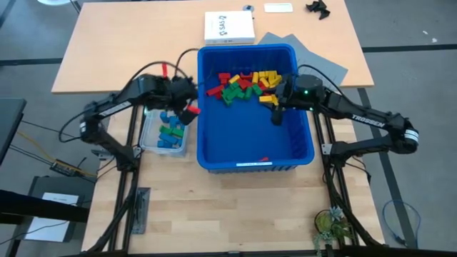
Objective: Sort blocks
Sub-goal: Put the green block into the transparent bin
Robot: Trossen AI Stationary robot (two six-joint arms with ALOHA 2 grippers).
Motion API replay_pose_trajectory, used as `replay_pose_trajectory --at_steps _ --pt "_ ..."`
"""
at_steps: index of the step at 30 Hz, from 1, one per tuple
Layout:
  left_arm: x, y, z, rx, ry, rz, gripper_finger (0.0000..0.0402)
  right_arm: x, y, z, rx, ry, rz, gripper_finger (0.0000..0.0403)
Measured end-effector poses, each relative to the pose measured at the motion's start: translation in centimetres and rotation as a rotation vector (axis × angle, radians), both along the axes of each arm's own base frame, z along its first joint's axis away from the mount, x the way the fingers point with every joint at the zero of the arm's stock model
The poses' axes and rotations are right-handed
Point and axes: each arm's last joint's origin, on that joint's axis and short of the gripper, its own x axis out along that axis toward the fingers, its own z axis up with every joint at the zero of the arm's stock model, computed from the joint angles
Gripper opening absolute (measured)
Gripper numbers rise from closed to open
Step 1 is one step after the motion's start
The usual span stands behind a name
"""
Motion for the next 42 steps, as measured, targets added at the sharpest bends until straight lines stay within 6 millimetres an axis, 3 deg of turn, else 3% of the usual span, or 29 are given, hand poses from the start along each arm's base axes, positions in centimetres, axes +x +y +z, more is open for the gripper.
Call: replay_pose_trajectory --at_steps 7,11,15,24,42 --pt "-3.5 -1.1 -5.1 -0.082 -0.060 0.154 0.0064 0.6 -0.3 -0.5 0.007 0.015 0.000 0.0210" --pt "-4.4 -1.4 -7.5 -0.112 -0.067 0.206 0.0064 0.9 -0.5 -0.6 0.003 0.007 0.000 0.0209" --pt "-4.6 -1.5 -8.7 -0.116 -0.044 0.226 0.0066 1.1 -0.6 -0.7 0.005 0.011 0.000 0.0208" --pt "-4.5 -1.4 -8.9 -0.108 -0.035 0.224 0.0138 1.1 -0.6 -0.7 0.006 0.011 -0.001 0.0206" --pt "-4.3 -1.3 -8.9 -0.092 -0.011 0.168 0.0147 1.1 -0.5 -0.7 0.008 0.011 -0.001 0.0204"
